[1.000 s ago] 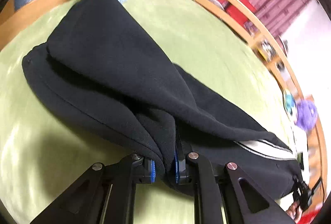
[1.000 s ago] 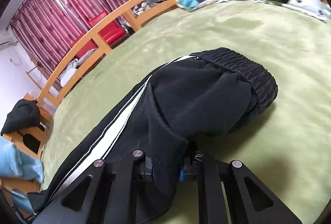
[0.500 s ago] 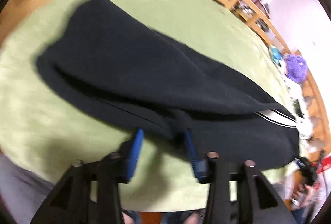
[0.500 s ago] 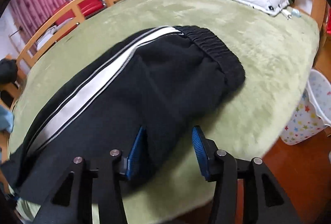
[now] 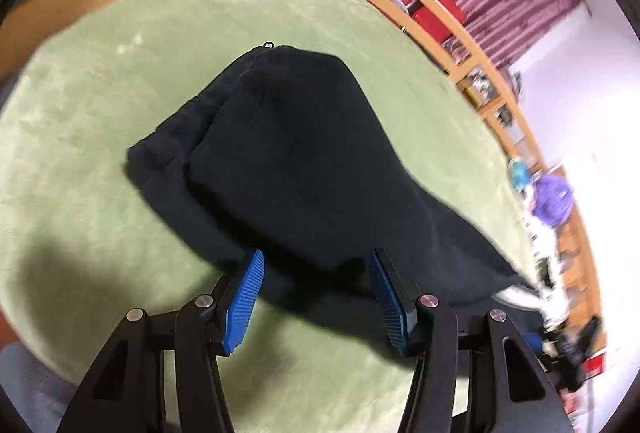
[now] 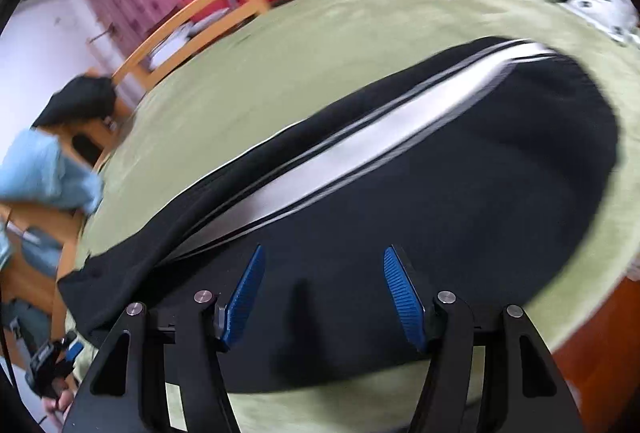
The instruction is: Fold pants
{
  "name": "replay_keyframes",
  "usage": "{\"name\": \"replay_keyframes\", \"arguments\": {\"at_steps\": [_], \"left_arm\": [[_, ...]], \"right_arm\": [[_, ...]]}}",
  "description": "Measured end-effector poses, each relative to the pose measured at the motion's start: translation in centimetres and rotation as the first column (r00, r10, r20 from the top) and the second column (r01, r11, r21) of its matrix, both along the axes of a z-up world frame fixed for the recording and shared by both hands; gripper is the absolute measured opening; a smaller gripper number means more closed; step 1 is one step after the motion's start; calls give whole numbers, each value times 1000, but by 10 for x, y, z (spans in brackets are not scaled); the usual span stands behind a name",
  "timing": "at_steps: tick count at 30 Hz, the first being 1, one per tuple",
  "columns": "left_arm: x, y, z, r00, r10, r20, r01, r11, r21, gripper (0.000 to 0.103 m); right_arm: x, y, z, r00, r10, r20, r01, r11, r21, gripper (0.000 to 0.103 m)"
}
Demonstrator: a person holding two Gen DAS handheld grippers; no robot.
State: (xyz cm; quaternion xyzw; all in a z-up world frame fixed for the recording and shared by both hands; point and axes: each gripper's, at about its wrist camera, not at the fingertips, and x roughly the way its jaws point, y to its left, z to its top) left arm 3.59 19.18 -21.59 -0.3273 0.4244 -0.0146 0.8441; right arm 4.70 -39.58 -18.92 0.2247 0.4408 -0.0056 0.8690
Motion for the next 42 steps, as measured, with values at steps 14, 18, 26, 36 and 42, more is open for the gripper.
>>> {"name": "replay_keyframes", "arguments": {"at_steps": [14, 18, 26, 36, 42], "left_arm": [[64, 10, 40, 987, 21, 162, -19, 1000, -17, 7], [107, -11, 76, 969, -26, 244, 17, 999, 41, 9], [96, -34, 80, 959, -73, 275, 34, 989, 143, 77], [62, -9, -14, 1000, -28, -6, 27, 996, -81, 77], [73, 1, -15, 998, 23, 55, -14, 988, -155, 58]], "right_arm": [[89, 102, -34, 972, 233, -39, -224, 960, 166, 8], [110, 102, -15, 980, 200, 23, -201, 970, 134, 10], [90, 70, 4, 986, 151, 72, -160, 977, 140, 37], [52, 59, -16, 991, 135, 8, -134, 974, 184, 41], [57, 70, -20, 984, 181, 2, -178, 965, 193, 45]]}}
